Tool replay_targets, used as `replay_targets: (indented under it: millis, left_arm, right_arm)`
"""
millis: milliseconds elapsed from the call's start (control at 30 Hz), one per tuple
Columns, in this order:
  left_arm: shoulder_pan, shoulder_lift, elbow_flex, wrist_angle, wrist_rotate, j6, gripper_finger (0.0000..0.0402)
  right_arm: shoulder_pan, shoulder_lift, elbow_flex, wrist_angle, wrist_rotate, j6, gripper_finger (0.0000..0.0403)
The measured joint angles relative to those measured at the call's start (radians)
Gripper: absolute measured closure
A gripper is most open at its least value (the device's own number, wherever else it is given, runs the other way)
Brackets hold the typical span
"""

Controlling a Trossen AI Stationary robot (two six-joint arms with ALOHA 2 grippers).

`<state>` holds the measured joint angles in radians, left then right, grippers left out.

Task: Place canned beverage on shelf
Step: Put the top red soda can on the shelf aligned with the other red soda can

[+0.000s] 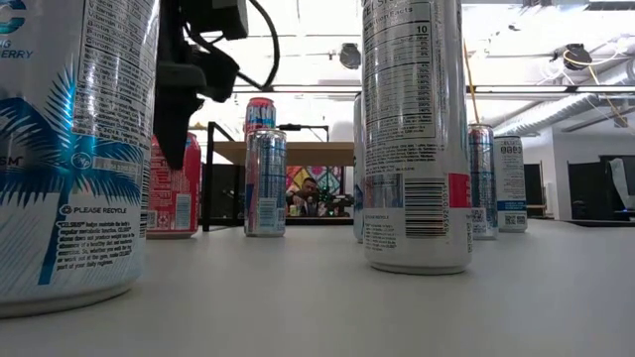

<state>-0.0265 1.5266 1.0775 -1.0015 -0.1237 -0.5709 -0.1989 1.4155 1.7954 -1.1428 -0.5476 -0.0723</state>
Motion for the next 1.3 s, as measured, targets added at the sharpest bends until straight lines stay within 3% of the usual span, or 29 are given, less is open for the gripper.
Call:
replay_targets:
  millis: [467, 633, 1067, 1300]
  left_arm:
    - [0.0, 0.01, 0.003, -0.006, 0.059, -0.105, 0.0112]
    - [0.001, 0.012, 0.055, -0.064, 0.075, -0.131, 0.0118]
    - [0.07, 0.011, 0.437, -0.354, 0.109, -0.292, 0.0118]
    - [0.114, 0.011, 0.721, -0.37, 0.104, -0.39, 0.0118]
  right_arm:
    - [0.0, 0.0, 0.0, 0.033, 0.025, 0.01, 0.0403]
    - [0.0, 0.011, 0.0, 0.072, 0.08, 0.051, 0.0403]
    - [0.04, 0.121, 0.0, 0.169, 0.132, 0.218, 0.04]
    - [0.074, 0.175, 0.0, 0.249, 0.195, 0.233, 0.0335]
